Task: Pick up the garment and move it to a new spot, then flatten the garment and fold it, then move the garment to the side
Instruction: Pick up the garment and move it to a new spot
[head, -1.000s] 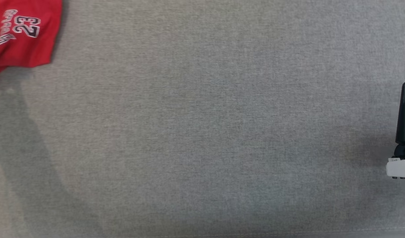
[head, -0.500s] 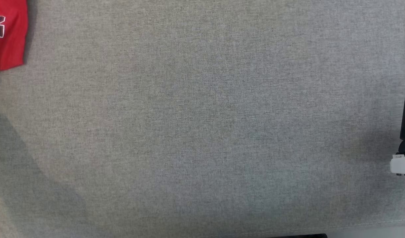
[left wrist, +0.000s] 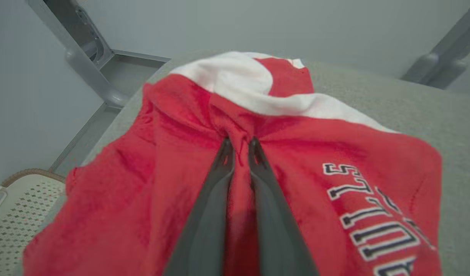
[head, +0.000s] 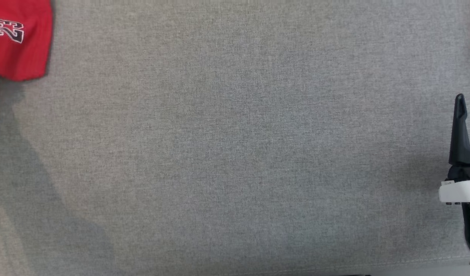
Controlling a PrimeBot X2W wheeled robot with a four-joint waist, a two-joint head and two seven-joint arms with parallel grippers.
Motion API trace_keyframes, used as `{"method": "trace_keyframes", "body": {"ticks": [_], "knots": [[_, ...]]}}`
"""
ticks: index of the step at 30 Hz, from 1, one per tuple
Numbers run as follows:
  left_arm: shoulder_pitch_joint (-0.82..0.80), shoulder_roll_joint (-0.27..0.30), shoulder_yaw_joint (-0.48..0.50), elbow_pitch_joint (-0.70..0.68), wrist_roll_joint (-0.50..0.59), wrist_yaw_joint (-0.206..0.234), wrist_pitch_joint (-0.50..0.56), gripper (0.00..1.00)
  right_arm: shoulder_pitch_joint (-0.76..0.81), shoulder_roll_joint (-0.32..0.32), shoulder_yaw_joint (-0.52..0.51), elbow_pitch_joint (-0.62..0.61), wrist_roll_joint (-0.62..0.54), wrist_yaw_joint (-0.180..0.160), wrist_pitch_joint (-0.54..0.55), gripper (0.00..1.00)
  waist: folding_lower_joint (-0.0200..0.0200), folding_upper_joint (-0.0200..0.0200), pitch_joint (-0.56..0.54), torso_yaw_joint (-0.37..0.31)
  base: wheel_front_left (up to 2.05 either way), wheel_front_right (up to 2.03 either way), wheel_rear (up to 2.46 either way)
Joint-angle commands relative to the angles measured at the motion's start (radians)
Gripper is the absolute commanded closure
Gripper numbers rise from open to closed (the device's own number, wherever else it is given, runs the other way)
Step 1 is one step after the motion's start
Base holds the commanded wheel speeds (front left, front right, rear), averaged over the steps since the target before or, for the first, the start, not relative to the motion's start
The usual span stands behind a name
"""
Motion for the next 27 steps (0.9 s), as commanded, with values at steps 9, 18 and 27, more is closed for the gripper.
{"method": "trace_keyframes", "body": {"ticks": [9, 18, 27], "knots": [[-0.054, 0.007, -0.058, -0.164, 0.067, 0.012, -0.183, 1.00, -0.017, 0.029, 0.043, 0.085, 0.014, -0.002, -0.036, 0.00, -0.0001, 0.0000, -0.143, 0.001, 0.00, 0.00, 0.00], [-0.082, -0.024, -0.150, -0.390, 0.090, -0.001, -0.219, 1.00, -0.013, 0.081, 0.083, 0.169, 0.023, -0.002, -0.064, 0.00, -0.0001, 0.0000, -0.239, -0.070, 0.00, 0.00, 0.00], [-0.013, -0.085, -0.274, -0.625, 0.079, -0.003, -0.176, 1.00, 0.001, 0.123, 0.098, 0.238, 0.033, -0.002, -0.078, 0.00, -0.0001, 0.0000, -0.336, -0.200, 0.00, 0.00, 0.00]]}}
